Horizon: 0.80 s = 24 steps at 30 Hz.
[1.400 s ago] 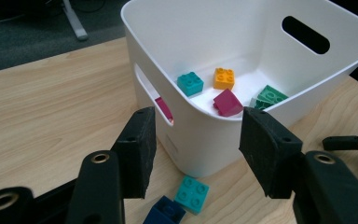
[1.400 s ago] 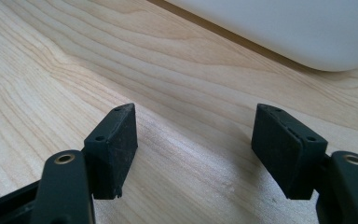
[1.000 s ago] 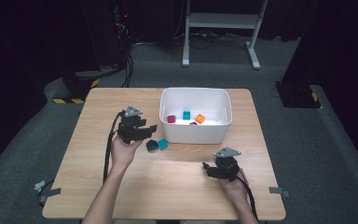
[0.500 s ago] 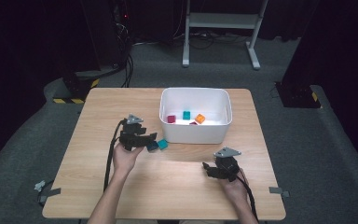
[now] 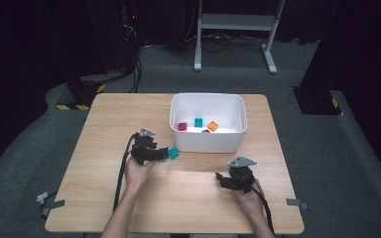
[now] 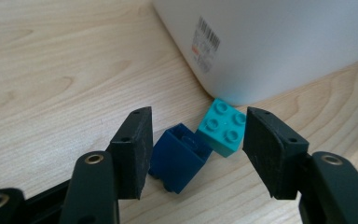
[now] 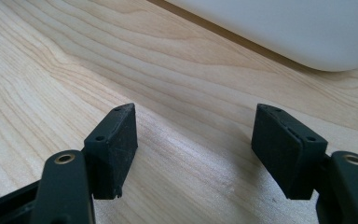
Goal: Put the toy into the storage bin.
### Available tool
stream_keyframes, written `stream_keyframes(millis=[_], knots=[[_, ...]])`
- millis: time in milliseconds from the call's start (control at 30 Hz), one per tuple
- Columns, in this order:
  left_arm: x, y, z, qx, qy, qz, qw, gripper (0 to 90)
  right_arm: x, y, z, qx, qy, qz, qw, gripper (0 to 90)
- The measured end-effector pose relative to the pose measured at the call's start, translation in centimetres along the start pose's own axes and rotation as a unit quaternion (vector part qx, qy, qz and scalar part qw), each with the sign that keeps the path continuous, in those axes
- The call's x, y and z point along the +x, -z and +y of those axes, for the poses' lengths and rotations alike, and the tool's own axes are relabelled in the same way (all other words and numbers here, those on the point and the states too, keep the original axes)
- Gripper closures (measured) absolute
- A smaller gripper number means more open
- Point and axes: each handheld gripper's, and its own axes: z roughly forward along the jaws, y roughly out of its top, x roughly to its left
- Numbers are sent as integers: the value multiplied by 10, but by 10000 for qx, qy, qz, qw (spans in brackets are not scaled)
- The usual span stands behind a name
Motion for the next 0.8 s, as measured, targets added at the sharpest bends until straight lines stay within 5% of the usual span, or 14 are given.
stream_keyframes(millis=[467,800], knots=[[9,-20,-12,122,265,151,9995,414,0,0,0,0,-5,0,10000,312],[11,-29,-16,290,276,251,9989,425,0,0,0,0,-3,1,10000,312]])
